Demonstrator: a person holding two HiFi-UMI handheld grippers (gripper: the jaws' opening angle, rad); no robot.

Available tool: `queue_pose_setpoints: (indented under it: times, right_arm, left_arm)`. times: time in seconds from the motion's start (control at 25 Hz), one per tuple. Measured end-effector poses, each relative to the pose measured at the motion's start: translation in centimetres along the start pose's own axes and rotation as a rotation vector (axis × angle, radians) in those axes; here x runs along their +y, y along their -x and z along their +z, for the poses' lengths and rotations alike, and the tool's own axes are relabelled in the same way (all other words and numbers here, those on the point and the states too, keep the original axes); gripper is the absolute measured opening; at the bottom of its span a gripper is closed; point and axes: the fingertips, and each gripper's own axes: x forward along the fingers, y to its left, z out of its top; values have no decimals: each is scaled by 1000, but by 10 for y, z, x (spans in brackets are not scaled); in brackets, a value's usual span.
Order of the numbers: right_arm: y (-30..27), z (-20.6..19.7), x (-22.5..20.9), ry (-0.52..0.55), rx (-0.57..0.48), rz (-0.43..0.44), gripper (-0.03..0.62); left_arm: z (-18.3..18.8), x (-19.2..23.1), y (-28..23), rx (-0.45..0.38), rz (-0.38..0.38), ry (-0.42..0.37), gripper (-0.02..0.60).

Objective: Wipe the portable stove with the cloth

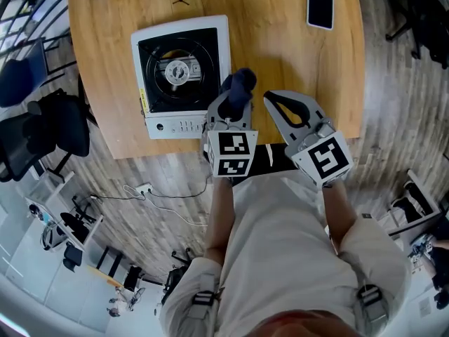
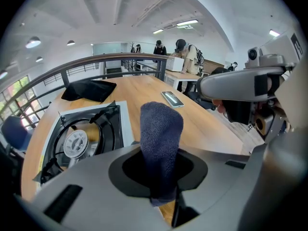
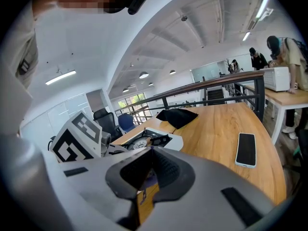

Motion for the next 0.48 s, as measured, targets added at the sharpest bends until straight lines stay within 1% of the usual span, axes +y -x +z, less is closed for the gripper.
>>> queue_pose_setpoints:
  times: [0.28,0.48]
  right_arm:
    - [6,-15,17,-12,4,-25,21]
    - [13,-23,33,-14,3,-43,21]
  left_arm:
    - [-19,-6,14,4,-34,-15,94]
    - [-27,-13,31,-14,-57,-35,94]
